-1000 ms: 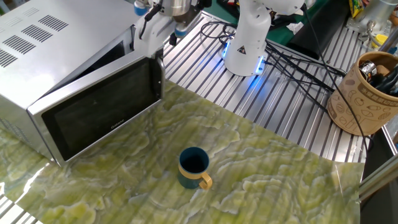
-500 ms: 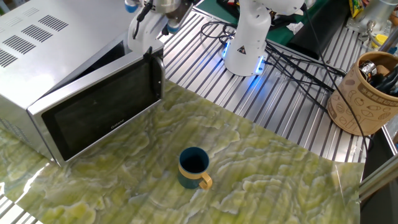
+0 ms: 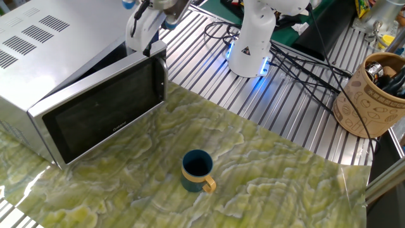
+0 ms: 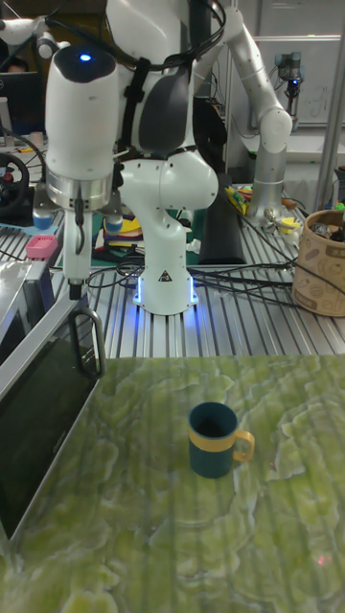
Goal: Put the bowl into the microwave
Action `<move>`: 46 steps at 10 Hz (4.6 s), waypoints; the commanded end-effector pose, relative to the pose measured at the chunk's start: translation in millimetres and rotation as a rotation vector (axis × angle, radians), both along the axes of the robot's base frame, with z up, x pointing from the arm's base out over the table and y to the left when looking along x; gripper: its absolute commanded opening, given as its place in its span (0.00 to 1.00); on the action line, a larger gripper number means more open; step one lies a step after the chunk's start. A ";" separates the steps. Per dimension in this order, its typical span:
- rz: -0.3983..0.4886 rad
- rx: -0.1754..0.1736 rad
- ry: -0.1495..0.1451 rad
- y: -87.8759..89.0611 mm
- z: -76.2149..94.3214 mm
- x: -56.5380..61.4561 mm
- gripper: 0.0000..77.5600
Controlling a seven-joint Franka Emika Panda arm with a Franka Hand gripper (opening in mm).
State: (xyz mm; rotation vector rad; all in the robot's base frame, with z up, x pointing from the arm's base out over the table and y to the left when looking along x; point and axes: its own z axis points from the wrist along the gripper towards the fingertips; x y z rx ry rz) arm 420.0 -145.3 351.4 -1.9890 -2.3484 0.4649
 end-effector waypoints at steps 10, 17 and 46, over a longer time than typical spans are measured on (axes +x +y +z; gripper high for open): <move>0.102 -0.057 0.053 -44.5 -10.9 -15.9 1.00; 0.093 -0.013 0.037 -46.1 -24.3 -11.1 1.00; 0.092 0.207 -0.213 59.3 -45.0 50.5 1.00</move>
